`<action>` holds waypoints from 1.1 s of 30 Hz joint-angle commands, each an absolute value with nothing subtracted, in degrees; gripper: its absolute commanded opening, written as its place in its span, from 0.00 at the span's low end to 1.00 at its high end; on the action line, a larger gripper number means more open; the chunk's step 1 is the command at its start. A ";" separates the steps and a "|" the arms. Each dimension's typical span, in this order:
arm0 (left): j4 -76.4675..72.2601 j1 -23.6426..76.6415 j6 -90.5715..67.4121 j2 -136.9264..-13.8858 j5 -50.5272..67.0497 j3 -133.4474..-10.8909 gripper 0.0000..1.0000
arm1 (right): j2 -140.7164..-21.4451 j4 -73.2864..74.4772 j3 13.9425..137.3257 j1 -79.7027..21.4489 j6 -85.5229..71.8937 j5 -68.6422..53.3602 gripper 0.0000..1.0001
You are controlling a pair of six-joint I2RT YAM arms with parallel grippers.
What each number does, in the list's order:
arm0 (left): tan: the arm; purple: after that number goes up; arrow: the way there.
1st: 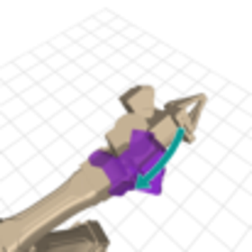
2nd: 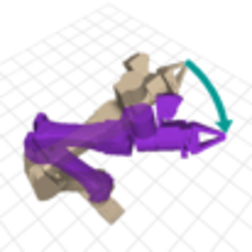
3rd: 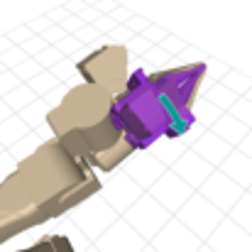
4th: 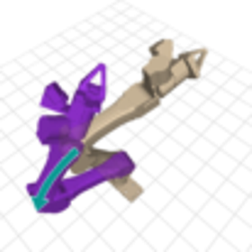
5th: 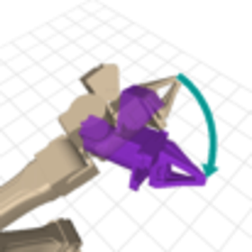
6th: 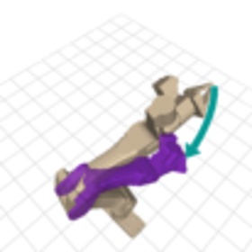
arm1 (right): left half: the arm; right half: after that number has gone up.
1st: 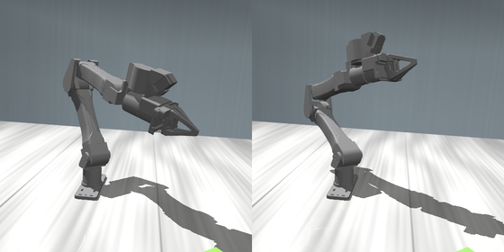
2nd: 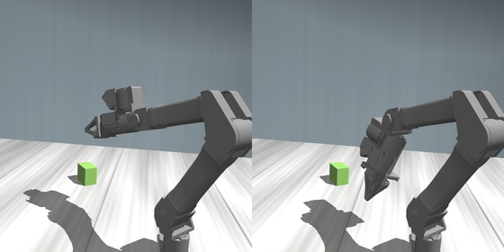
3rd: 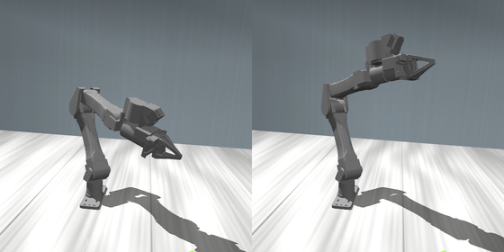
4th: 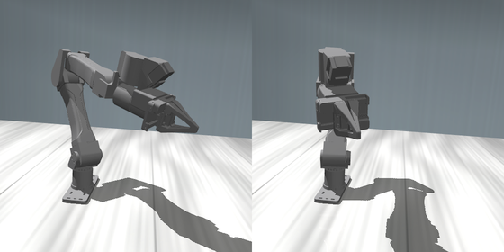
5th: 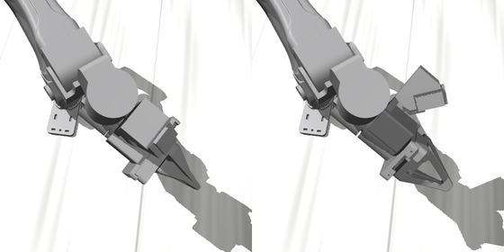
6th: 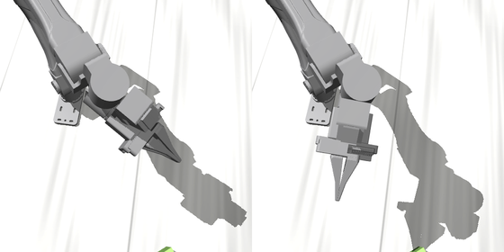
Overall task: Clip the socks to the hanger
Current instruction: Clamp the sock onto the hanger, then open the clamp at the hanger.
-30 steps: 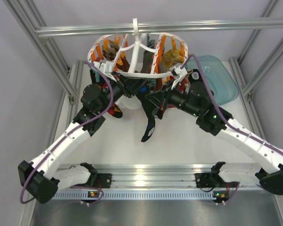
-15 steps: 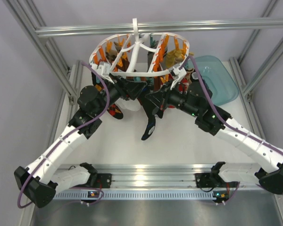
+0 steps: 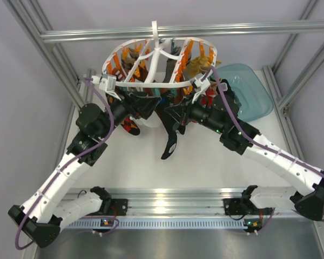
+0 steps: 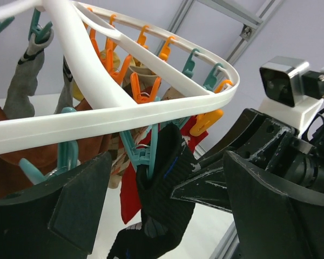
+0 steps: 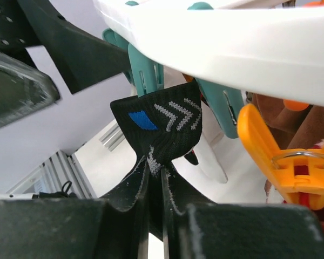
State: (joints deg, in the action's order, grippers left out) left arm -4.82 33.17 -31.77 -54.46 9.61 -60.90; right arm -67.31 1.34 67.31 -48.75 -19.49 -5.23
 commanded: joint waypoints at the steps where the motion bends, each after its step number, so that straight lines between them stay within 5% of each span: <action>1: -3.35 31.91 -29.80 -52.47 9.32 -63.63 0.88 | -68.38 -3.60 67.76 -49.83 -18.54 -7.03 0.11; 8: -1.50 29.45 -29.18 -48.96 9.32 -62.14 0.88 | -67.06 -2.02 67.50 -49.83 -17.67 -6.42 0.36; 22: 0.53 28.13 -28.48 -50.18 13.71 -63.81 0.84 | -55.64 -0.44 60.56 -49.83 -6.86 -0.27 0.39; 33: -6.06 28.21 -29.09 -51.41 17.49 -62.23 0.83 | -57.73 -13.27 56.42 -49.83 2.37 2.72 0.46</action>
